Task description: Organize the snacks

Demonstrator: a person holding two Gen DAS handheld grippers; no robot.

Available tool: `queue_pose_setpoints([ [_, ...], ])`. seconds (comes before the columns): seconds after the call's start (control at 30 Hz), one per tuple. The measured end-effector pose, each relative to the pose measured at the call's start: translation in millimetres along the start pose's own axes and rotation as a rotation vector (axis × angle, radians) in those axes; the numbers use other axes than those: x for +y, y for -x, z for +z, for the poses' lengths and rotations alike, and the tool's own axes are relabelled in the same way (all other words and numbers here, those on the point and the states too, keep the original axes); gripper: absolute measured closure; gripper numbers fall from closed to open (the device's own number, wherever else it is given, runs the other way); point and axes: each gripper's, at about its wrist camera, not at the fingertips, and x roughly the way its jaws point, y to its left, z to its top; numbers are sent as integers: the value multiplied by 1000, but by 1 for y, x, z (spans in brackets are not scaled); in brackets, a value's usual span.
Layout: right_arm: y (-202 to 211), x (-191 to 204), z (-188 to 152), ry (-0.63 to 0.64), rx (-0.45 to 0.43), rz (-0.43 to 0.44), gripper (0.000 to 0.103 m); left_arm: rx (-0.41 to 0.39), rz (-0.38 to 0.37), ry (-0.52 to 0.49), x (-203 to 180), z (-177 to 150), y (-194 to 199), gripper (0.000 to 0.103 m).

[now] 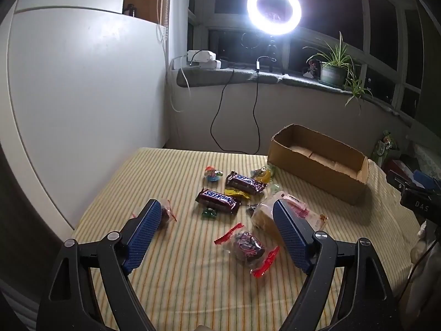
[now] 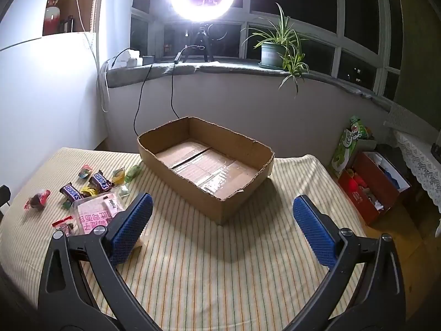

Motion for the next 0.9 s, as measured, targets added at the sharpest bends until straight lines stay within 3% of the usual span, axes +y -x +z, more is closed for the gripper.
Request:
queue_pose_setpoints([
  [0.9, -4, 10, -2, 1, 14, 11, 0, 3, -5, 4, -5, -2, 1, 20],
])
